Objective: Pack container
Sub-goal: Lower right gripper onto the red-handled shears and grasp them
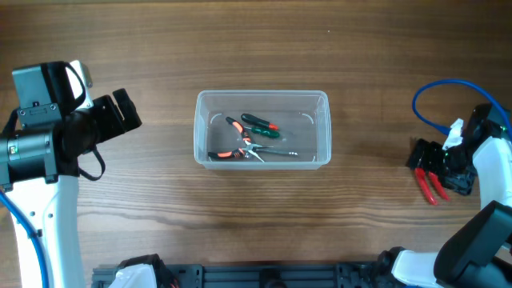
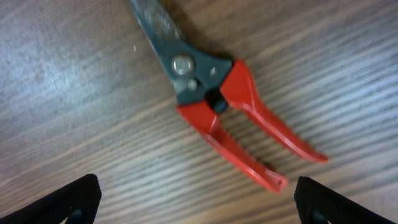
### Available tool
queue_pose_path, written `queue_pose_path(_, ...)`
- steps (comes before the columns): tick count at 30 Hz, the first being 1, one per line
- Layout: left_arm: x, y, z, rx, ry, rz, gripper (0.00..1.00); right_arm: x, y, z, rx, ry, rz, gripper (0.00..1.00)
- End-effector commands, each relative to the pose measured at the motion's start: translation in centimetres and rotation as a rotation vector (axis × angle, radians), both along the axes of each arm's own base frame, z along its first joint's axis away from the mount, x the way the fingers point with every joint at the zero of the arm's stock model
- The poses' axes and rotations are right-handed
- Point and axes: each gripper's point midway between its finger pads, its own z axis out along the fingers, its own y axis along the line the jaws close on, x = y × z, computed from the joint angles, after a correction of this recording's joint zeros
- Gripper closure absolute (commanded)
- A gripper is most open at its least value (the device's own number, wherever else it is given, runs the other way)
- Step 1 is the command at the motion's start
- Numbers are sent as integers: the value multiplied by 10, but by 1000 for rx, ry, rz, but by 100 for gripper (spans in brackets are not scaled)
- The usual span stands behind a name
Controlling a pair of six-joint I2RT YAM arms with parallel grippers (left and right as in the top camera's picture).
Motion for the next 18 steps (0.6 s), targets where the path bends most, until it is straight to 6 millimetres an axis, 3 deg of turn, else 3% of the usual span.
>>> queue_pose_path(1, 1, 0, 3, -13, -10, 6, 0, -11, 2, -18, -7, 32, 28, 0)
queue_pose_path(5, 1, 0, 3, -13, -10, 6, 0, -17, 15, -42, 30, 4, 49, 1)
queue_pose_path(18, 0, 0, 3, -14, -9, 6, 0, -4, 7, -49, 4, -31, 128, 7)
